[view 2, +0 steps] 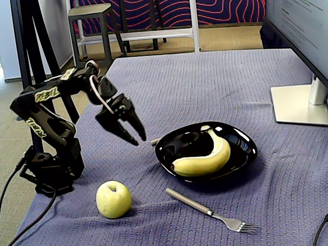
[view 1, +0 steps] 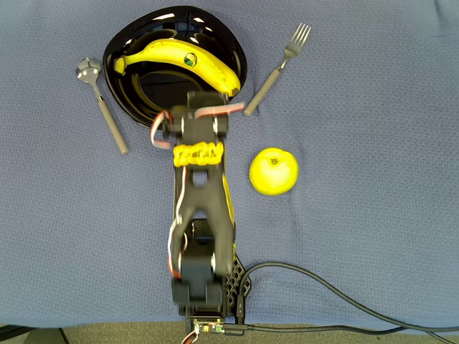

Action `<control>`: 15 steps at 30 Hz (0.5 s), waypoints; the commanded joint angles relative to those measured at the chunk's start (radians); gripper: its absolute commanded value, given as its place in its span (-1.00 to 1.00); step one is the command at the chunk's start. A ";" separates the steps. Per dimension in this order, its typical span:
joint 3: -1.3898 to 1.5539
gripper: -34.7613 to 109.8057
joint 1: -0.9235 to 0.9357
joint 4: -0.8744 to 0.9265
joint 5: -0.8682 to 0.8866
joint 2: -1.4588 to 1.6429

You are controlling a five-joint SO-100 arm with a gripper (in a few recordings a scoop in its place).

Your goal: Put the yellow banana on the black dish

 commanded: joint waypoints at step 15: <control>0.574 -0.52 0.071 -0.124 -0.172 0.509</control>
